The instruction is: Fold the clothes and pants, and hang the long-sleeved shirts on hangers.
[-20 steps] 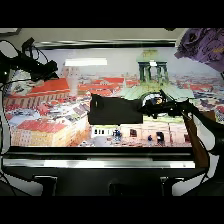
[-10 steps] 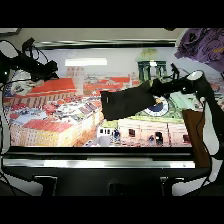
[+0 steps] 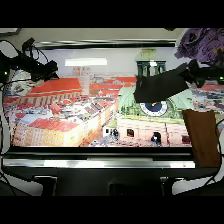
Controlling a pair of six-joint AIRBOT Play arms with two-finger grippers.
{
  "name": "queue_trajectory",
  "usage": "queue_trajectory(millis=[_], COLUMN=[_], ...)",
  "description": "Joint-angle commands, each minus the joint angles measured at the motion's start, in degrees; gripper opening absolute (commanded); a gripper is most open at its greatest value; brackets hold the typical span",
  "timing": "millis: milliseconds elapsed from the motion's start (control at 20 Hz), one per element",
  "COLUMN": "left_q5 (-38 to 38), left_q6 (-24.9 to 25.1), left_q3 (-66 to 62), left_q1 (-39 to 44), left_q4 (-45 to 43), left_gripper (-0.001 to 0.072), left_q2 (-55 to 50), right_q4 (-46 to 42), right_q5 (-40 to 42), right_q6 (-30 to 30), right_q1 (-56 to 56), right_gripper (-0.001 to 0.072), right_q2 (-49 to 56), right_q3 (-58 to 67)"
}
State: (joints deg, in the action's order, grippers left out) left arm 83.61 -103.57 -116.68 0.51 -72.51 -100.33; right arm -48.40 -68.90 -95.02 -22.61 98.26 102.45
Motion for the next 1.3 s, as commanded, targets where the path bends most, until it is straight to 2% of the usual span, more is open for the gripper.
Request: queue_trajectory(millis=[0, 150, 300, 800, 1100, 1250], left_q5=[0.00, 0.46, 1.97, 4.07, 4.04, 4.04], left_q6=[0.00, -0.02, -0.02, -0.02, 0.02, 0.02], left_q3=[0.02, 0.02, 0.02, 0.02, 0.02, 0.02], left_q1=[0.04, 0.04, 0.04, 0.04, 0.17, 0.28], left_q4=[0.02, 0.04, 0.04, 0.39, 0.68, 0.70], left_gripper=[0.0022, 0.0022, 0.0023, 0.0022, 0.0022, 0.0022], left_q2=[-0.02, -0.02, 0.02, 0.09, 0.07, 0.09], right_q4=[-0.28, -1.07, -5.22, -26.80, -38.42, -43.74], right_q5=[0.48, 0.52, 1.66, -2.49, -13.90, -17.79], right_q6=[-3.91, -7.63, -14.12, -35.95, -41.40, -41.75], right_q1=[-5.75, -9.35, -12.26, -13.73, -13.73, -13.73], right_gripper=[0.0034, 0.0034, 0.0034, 0.0034, 0.0033, 0.0033], right_q2=[-0.98, -2.49, -5.03, -13.22, -15.78, -16.96], right_q3=[1.40, 1.40, 1.40, 1.40, 1.38, 1.36])
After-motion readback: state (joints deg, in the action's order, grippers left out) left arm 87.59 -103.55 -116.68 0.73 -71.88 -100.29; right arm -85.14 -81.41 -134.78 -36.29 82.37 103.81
